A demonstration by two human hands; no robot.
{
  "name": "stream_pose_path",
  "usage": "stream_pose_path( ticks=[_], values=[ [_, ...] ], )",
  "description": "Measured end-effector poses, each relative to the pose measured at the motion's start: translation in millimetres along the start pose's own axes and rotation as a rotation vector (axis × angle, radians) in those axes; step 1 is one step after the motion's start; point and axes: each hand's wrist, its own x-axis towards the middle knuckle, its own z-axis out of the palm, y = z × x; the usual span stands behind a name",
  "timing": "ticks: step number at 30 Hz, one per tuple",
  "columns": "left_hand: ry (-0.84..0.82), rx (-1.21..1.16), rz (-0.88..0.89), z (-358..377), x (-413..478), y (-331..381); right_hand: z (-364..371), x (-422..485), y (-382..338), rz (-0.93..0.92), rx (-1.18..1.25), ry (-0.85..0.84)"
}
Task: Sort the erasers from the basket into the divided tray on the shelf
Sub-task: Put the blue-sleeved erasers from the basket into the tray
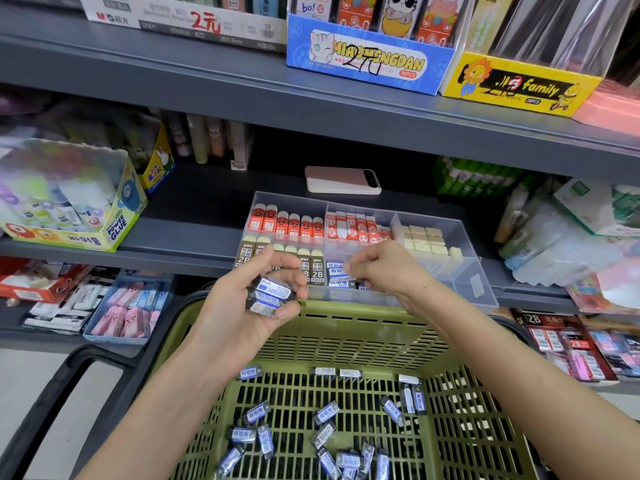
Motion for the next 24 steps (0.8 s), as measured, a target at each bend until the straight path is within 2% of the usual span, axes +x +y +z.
stream_pose_path(
  ticks=[3,7,13,18,21,24],
  values=[
    [0.001,0.011,0.007,-1,0,0,-3,-3,-2,-0.005,0.016,-0.008],
    [0.008,0.010,0.014,-2,0,1,-10,-4,-3,-0.079,0.005,0.096],
    [0.012,0.008,0.014,-1,1,0,3,1,-1,-0.285,-0.461,0.252],
    [0.022,0.012,0.011,-1,0,0,7,-3,-3,-0.302,-0.523,0.143],
    [0.024,0.006,0.004,-1,0,1,3,-2,-7,-0.281,-0.479,0.060],
    [0.016,-0.007,-0.002,-1,0,1,2,0,-8,-0.281,-0.564,-0.017]
  ],
)
